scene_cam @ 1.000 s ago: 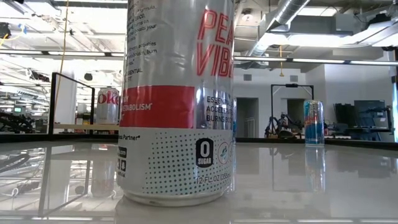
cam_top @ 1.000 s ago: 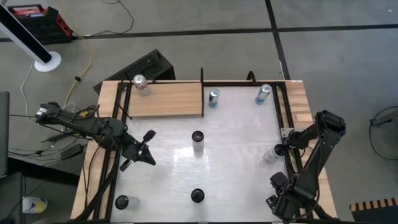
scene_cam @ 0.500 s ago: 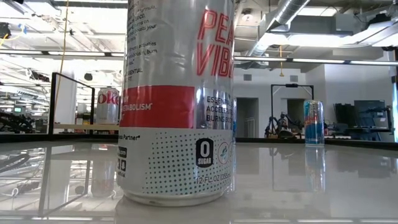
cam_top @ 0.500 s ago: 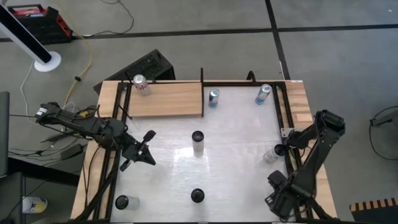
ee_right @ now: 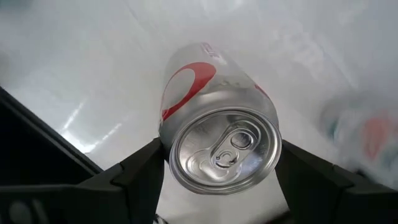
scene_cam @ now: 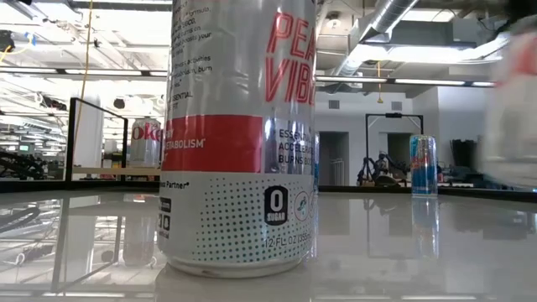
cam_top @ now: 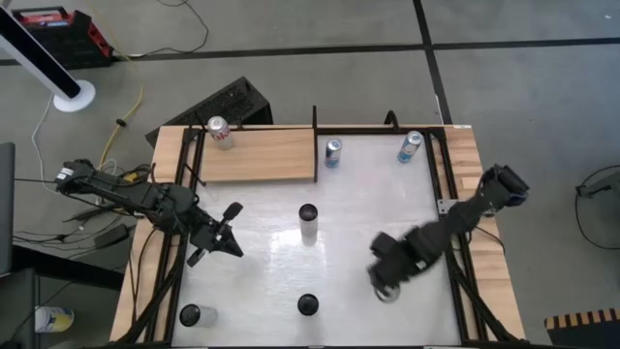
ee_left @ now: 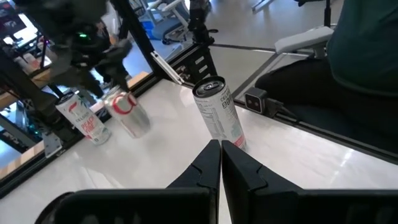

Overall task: Place canned beverage on shelf
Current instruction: Move the silver soda can to the middle of the table

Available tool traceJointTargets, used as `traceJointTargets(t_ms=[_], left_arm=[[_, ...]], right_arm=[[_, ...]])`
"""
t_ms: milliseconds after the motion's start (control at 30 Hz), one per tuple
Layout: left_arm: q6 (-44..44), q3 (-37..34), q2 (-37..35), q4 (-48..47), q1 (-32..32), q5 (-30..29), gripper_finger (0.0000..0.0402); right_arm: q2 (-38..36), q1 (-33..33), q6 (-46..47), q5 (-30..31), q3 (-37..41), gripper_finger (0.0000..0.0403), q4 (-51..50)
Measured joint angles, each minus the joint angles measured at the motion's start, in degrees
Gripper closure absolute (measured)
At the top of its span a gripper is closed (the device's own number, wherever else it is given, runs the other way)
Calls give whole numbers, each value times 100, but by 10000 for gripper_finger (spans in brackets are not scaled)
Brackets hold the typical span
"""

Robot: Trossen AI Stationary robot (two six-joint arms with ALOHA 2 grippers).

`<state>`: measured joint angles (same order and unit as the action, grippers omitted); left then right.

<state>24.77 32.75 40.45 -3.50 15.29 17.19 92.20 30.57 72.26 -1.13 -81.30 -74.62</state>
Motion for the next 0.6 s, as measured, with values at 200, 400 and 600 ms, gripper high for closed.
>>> traceJointTargets(t_ms=[200, 400, 600], left_arm=[[-4, 2, 0, -194, 0, 0, 402], [23, 2, 0, -287, 0, 0, 402], [12, 2, 0, -374, 0, 2, 402]], right_arm=[[2, -1262, -1681, 70, -235, 113, 217], [-2, -2413, -2816, -63, -382, 122, 168], [277, -3411, -3607, -171, -372, 131, -30]])
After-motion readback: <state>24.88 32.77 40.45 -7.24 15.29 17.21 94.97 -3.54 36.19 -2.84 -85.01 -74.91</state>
